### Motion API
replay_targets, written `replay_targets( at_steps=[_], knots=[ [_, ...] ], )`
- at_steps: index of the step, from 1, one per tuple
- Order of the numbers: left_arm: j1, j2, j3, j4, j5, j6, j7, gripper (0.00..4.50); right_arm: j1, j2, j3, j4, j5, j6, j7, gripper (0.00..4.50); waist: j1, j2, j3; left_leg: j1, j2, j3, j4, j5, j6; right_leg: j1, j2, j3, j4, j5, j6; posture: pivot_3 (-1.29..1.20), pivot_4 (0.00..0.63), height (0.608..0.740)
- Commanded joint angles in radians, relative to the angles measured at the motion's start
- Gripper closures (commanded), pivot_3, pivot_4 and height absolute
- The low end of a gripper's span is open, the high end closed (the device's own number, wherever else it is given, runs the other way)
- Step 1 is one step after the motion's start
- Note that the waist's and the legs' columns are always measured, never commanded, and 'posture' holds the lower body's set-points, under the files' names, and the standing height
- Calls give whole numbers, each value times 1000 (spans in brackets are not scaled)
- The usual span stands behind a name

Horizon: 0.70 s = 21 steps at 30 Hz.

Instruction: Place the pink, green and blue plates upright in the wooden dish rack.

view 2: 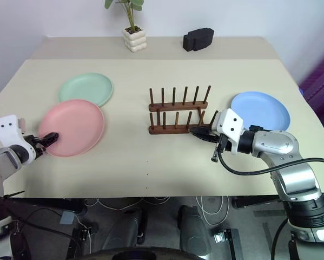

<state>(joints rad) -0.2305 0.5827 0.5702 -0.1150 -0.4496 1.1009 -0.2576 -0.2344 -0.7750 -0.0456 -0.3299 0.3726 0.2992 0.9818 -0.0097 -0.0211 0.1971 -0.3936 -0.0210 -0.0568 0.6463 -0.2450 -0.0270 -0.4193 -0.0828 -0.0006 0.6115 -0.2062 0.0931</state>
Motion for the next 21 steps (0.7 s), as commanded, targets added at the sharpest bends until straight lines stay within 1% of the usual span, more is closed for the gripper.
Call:
replay_targets(
  at_steps=[1, 4, 9, 13, 16, 18, 20, 21],
  knots=[
    [7, 3, 15, -4, -8, -20, -6, 2895, -2, 3, -8, -43, 3, -8, -13, 4500, 0, 0, 0, 0, 0, 0, 0, 0, 0, 0, 0, 0, 0, 0, 0, 0, 150, 736],
    [15, 4, 22, 4, -8, -37, -11, 4426, 9, 3, -7, -50, 1, -10, -17, 4500, 1, 0, 0, 0, 0, 0, 0, 0, 0, 0, 0, 0, 0, 0, 0, 0, 150, 736],
    [28, 2, 33, 0, -22, -88, -30, 4474, 8, 2, -6, -54, 0, -8, -20, 4500, 0, 0, 0, 0, 0, 0, 0, 0, 0, 0, -1, 0, 0, 0, 0, 0, 150, 736],
    [24, -17, 54, -55, -47, -214, -64, 4474, -5, -15, -3, -56, -7, -2, -11, 4500, 1, 0, 0, 0, 0, 0, 0, 0, 0, 0, -2, 0, 0, 0, 0, 0, 150, 736],
    [-33, -31, 78, -103, -93, -270, -62, 4474, -40, -23, 0, -60, -19, -1, -15, 4500, 2, 0, 0, -1, 0, 0, 0, 0, 0, -1, -2, 0, -1, 0, 0, 0, 150, 736],
    [-91, -12, 61, -119, -95, -280, -45, 4474, -96, -17, 3, -64, -20, 15, -31, 4500, 4, 0, 0, -2, 0, 0, 0, 0, 0, -1, -2, 0, -1, 0, 0, 0, 150, 736],
    [-183, 15, 17, -125, -69, -294, -14, 4474, -180, -5, 13, -65, 10, 57, -33, 4500, 2, 0, 0, -3, 0, 0, 1, 0, 0, -3, -2, 0, 0, 0, -1, 0, 150, 736],
    [-221, 23, -4, -120, -53, -301, 1, 4493, -213, 6, 18, -62, 10, 70, -48, 4255, 2, -1, 0, -5, -1, 0, 2, 0, 0, -4, -1, 0, 0, 1, -1, 0, 150, 736]
  ],
)
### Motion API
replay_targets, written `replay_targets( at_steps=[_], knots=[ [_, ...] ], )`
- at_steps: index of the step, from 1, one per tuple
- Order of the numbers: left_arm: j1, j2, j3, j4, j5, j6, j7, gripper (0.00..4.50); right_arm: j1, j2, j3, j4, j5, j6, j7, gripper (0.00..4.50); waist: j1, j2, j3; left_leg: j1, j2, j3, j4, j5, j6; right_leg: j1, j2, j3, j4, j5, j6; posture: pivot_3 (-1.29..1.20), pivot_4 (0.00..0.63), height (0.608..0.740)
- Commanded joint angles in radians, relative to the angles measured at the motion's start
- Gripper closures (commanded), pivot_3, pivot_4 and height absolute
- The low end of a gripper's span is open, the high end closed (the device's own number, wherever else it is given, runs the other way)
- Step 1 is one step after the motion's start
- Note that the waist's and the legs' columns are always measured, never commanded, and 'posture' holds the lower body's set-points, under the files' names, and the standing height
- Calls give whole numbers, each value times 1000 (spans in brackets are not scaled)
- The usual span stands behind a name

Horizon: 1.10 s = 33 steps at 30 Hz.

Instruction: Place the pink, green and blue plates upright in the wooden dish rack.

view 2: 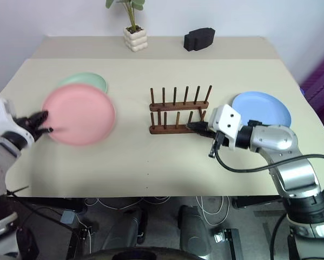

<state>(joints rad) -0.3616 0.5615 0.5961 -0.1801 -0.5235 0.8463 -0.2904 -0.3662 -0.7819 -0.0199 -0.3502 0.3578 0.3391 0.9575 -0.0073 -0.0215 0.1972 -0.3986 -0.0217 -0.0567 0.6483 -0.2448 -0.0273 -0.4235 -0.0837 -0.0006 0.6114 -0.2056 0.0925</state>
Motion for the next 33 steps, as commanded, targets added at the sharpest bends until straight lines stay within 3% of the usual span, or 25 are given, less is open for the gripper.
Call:
replay_targets(
  at_steps=[1, 3, 6, 9, 12, 13, 15, 24, 29, 33],
  knots=[
    [-141, 50, -69, -52, 41, -55, 48, 4500, -126, 35, 14, -38, 8, 32, -45, 3973, -2, 0, 0, -1, 0, 0, 0, 0, 0, -1, 1, 0, 0, 0, 0, 0, 150, 736],
    [-214, 61, -151, -50, 83, -74, 59, 4500, -193, 75, 61, -35, -33, 19, -77, 3194, -2, 0, 0, -3, -2, 1, 0, 0, 0, -2, 1, 0, 0, 1, 1, 0, 150, 736],
    [-290, 60, -262, -43, 138, -109, 55, 3401, -296, 158, 159, 6, -144, -19, -148, 1594, -4, 0, 0, -3, -3, 1, -1, 0, 0, -3, 1, 0, 0, 2, 4, 0, 150, 736],
    [-366, 20, -331, -59, 146, -121, 65, 1925, -390, 246, 272, 92, -312, -108, -233, 99, -7, 0, 0, -5, -3, 2, -1, 0, -1, -6, 1, 0, 1, 3, 4, 0, 150, 736],
    [-410, -23, -362, -89, 137, -103, 77, 381, -437, 286, 353, 172, -443, -207, -272, 0, -7, 0, 0, -7, -3, 1, -1, 2, -3, -8, 2, 0, 2, 3, 4, 0, 150, 736],
    [-410, -23, -377, -101, 140, -98, 67, 54, -440, 295, 368, 183, -463, -229, -272, 0, -6, 0, 0, -8, -3, 1, -1, 2, -3, -8, 2, 0, 2, 3, 4, 0, 150, 736],
    [-399, -12, -397, -110, 153, -95, 55, 54, -437, 305, 379, 191, -475, -260, -261, 0, -6, 0, 0, -8, -3, 1, -1, 2, -3, -8, 2, 0, 1, 3, 4, 0, 150, 736],
    [-337, -35, -244, 12, 110, 7, 131, 54, -385, 313, 355, 178, -460, -271, -239, 0, -8, 0, 0, -8, -3, -1, -1, 2, -3, -9, 3, -1, 3, 3, 4, 0, 150, 736],
    [-318, -150, -205, 10, 33, 214, 205, 54, -375, 296, 334, 179, -463, -274, -239, 0, -1, 0, 0, -8, -4, -1, 0, 2, -3, -8, 2, -1, 3, 3, 5, 0, 150, 736],
    [-367, -324, -111, 50, -6, 324, 339, 54, -362, 265, 301, 180, -457, -282, -230, 0, -2, 0, 0, -8, -4, -2, 1, 2, -4, -7, 2, -1, 2, 4, 6, 0, 150, 736]
  ],
)
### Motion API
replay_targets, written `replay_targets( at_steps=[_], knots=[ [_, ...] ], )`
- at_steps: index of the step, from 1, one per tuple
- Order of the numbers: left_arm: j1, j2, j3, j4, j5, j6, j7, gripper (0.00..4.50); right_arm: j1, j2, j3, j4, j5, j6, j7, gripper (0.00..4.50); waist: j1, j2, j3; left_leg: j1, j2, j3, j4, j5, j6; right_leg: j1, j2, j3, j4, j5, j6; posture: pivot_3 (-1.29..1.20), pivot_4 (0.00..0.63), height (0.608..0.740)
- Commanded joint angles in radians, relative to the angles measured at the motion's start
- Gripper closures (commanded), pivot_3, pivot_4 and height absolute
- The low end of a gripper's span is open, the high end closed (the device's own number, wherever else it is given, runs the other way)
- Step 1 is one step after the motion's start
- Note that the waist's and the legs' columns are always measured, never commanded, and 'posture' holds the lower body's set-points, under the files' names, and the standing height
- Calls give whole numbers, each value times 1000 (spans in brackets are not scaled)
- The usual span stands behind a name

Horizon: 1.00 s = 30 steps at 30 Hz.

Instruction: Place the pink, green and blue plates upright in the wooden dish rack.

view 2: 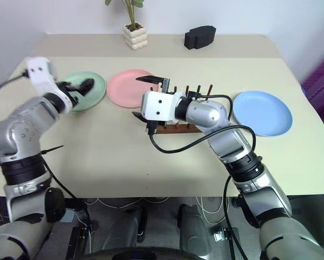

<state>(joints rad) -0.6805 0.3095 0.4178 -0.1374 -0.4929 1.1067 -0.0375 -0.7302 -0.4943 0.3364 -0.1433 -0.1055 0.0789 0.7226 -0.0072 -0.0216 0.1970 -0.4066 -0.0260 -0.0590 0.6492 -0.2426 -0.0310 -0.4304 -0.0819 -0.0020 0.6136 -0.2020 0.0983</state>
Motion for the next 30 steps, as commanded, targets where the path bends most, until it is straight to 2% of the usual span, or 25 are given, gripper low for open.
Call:
replay_targets(
  at_steps=[1, 6, 14, 22, 25, 30],
  knots=[
    [-69, -121, 109, 37, -43, 75, 133, 54, 8, -36, -69, -29, 10, -23, 10, 0, -2, 0, 0, 0, 0, 0, 0, 0, 0, 0, 0, 0, 0, 0, 0, 0, 150, 736],
    [-138, -217, 189, 155, -36, 65, 247, 54, 41, -76, -109, -50, 28, -22, 35, 0, -8, 0, 0, 1, 0, 0, -1, 0, 0, 0, 1, 0, 0, 0, 0, 0, 150, 736],
    [-254, -219, 136, 459, 43, -79, 295, 54, 105, -112, -142, -98, 11, 5, 36, 0, -1, 0, 0, 0, 0, 0, 0, 1, -1, 0, 0, 0, 0, 0, 0, 0, 150, 736],
    [-346, -197, 122, 699, 45, -215, 227, 54, 131, -124, -158, -125, 2, 25, 20, 0, -3, 0, 0, 0, 0, 0, -1, 1, -1, 0, 0, 0, 0, 0, 0, 0, 150, 736],
    [-368, -194, 147, 766, 29, -256, 233, 921, 134, -124, -160, -127, -1, 25, 15, 0, -3, 0, 0, 0, 0, 1, -1, 1, -1, 0, 0, 0, 0, 0, 1, 0, 150, 736],
    [-372, -193, 134, 785, 27, -278, 229, 3472, 144, -128, -162, -127, -7, 20, 13, 0, -2, 0, 0, 0, 0, 0, -1, 1, -1, 0, 0, 0, 0, 1, 1, 0, 150, 736]
  ],
)
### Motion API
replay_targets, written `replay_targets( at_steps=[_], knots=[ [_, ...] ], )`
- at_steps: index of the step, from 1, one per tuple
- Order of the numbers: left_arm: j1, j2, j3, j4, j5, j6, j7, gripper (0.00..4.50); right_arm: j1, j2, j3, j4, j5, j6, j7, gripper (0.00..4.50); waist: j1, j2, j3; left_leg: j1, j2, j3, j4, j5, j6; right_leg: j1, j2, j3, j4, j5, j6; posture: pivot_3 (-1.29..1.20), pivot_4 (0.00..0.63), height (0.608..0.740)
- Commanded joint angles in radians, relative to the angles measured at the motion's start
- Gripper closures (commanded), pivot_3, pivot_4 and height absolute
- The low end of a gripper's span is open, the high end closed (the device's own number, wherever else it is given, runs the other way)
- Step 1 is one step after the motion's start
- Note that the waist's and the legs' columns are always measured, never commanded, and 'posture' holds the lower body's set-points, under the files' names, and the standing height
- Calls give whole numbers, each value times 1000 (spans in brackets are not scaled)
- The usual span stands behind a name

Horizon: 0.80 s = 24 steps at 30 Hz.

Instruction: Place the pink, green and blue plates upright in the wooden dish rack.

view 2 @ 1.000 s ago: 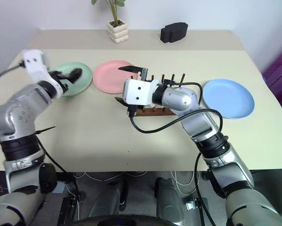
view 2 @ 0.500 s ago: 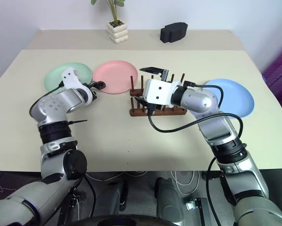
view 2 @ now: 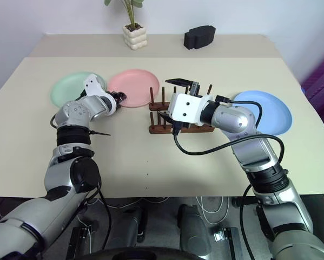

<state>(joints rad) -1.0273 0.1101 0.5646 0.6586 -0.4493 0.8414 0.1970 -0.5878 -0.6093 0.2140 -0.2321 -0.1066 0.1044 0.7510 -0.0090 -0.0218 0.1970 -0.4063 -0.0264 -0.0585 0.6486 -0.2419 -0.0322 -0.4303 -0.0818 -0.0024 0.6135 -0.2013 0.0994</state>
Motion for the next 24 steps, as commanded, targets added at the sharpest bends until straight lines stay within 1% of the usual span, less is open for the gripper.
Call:
replay_targets(
  at_steps=[1, 2, 9, 11, 16, 18, 20, 24],
  knots=[
    [-23, 6, -15, -14, -17, -12, -6, 4049, 3, -13, -40, -38, -7, -7, -15, 0, -1, 0, 0, 0, 0, 0, 0, 0, 0, 0, 0, 0, 0, 0, 0, 0, 150, 736],
    [-23, 6, -18, -15, -16, -10, -6, 4477, 3, -12, -40, -36, -7, -9, -14, 0, 0, 0, 0, 0, 0, 0, 0, 0, 0, 0, 0, 0, 0, 0, 0, 0, 150, 736],
    [-8, 16, -45, -79, -16, 6, 3, 4477, 7, -6, -36, -27, -11, -19, -12, 0, -2, 0, 0, 0, 0, 0, 0, 0, 0, 0, 0, 0, 0, 0, 0, 0, 150, 736],
    [-5, 11, -36, -105, -27, -27, 7, 4477, 6, -4, -32, -23, -12, -22, -12, 0, -2, 0, 0, 0, 0, 0, 0, 0, 0, 0, 0, 0, 0, 0, 0, 0, 150, 736],
    [-13, 21, -33, -176, -26, -180, -7, 4477, 1, 1, -24, -20, -15, -26, -11, 0, -2, 0, 0, 0, 0, 0, 0, 0, 0, 0, 0, 0, 0, 0, 0, 0, 150, 736],
    [-16, 37, -56, -205, -17, -198, -22, 4477, -2, 3, -21, -18, -17, -29, -11, 0, -2, 0, 0, 0, 0, 0, 0, 0, 0, 0, 0, 0, 0, 0, 0, 0, 150, 736],
    [-14, 67, -110, -276, 1, -202, -70, 4477, -5, 6, -13, -14, -27, -33, -13, 0, -2, 0, 0, 0, 0, 0, 0, 0, 0, 0, 0, 0, 0, 0, 0, 0, 150, 736],
    [4, 134, -227, -442, 21, -143, -160, 4477, -15, 20, 4, 7, -58, -46, -24, 0, -3, 0, 0, 0, 0, 0, 0, 0, 0, 0, 0, 0, 0, 0, 0, 0, 150, 736]
  ],
)
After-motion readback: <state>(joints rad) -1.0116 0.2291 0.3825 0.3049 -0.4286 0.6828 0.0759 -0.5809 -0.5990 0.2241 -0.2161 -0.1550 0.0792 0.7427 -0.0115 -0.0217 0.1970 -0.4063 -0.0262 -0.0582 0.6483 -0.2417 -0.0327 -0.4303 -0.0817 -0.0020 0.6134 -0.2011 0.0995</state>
